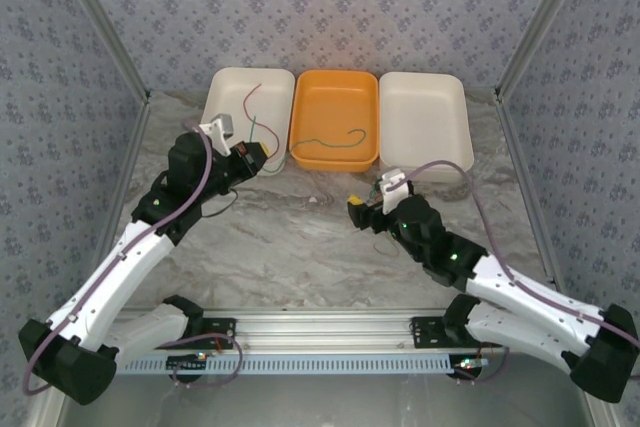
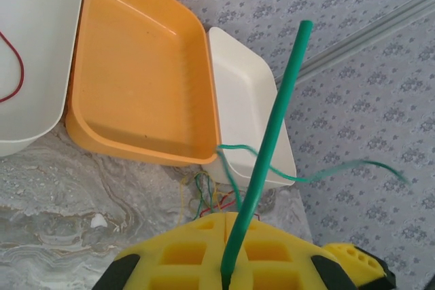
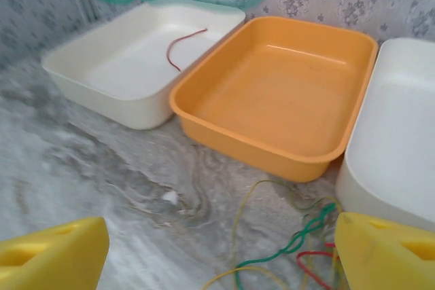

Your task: Untangle the cables

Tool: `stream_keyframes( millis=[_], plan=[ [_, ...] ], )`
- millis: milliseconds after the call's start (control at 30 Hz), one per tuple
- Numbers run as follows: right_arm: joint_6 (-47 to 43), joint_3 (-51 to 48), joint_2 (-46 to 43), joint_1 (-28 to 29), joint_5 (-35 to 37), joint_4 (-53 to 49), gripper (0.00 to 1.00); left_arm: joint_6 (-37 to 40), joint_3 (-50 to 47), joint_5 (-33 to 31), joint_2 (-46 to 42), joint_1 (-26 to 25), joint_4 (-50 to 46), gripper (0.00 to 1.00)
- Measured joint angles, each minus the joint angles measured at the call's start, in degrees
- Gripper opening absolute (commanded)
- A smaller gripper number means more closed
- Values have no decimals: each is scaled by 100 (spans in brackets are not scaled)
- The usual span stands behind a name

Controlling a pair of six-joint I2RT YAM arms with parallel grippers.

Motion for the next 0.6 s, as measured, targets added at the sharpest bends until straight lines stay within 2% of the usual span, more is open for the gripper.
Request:
stream_keyframes(
  millis=[100, 200, 367, 600],
  plan=[
    [-752, -299, 181, -7, 105, 752, 93, 28, 0, 0, 0, -22, -70, 0],
    [-1082, -310, 232, -175, 37, 1165, 96, 50, -2, 22, 0, -83, -133, 0],
    [-1137, 7, 372, -525, -251, 1526, 95, 48, -116, 22, 0, -221, -129, 0],
    [-1043, 647, 1290, -999, -485, 1543, 93, 48, -258, 20, 0, -378, -131, 0]
  ],
)
